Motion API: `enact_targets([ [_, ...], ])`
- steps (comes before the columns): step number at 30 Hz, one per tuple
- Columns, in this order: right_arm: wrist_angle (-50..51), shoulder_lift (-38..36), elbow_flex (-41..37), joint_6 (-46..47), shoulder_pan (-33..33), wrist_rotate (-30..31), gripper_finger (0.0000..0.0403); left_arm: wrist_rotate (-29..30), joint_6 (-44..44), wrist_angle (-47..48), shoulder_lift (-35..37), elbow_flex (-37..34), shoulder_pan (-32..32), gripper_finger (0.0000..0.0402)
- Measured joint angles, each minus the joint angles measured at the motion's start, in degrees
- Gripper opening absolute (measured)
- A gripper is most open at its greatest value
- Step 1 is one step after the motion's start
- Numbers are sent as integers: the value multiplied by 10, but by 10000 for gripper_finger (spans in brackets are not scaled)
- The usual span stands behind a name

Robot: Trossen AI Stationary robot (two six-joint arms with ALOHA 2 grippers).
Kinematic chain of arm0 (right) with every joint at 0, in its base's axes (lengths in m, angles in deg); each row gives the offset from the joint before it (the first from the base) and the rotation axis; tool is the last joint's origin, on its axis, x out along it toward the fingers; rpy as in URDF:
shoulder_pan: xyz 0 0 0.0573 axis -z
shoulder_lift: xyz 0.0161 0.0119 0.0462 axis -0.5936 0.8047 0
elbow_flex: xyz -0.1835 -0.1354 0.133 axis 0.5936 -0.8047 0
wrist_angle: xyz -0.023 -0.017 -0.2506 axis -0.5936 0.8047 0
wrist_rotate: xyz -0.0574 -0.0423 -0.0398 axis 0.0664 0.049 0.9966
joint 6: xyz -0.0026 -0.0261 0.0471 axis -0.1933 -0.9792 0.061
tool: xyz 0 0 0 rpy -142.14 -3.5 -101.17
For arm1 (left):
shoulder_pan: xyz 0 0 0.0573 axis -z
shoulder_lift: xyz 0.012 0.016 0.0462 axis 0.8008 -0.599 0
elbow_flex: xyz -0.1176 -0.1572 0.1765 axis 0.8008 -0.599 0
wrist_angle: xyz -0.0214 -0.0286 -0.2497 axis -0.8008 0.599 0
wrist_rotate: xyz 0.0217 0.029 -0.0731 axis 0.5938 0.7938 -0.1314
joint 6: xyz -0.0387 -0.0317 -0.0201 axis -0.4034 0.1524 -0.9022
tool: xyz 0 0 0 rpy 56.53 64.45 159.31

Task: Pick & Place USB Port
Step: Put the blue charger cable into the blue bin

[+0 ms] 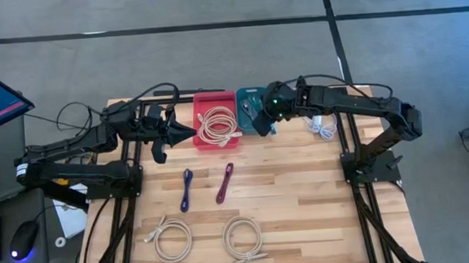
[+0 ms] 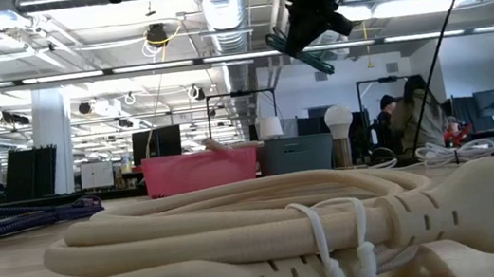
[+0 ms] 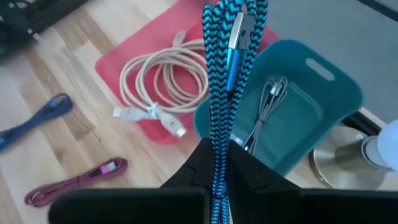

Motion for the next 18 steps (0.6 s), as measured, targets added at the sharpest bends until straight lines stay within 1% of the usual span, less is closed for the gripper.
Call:
enact_targets([
  [4, -43, 23, 1, -3, 18, -31, 8, 0, 0, 0, 0, 0, 0, 16],
  [7, -81, 58, 1, -11, 28, -63, 8, 0, 0, 0, 0, 0, 0, 16],
  [12, -90, 126, 0, -12, 39, -69, 8, 0, 0, 1, 0, 0, 0, 16],
  [18, -133, 173, 0, -12, 64, -71, 8, 0, 0, 1, 0, 0, 0, 16],
])
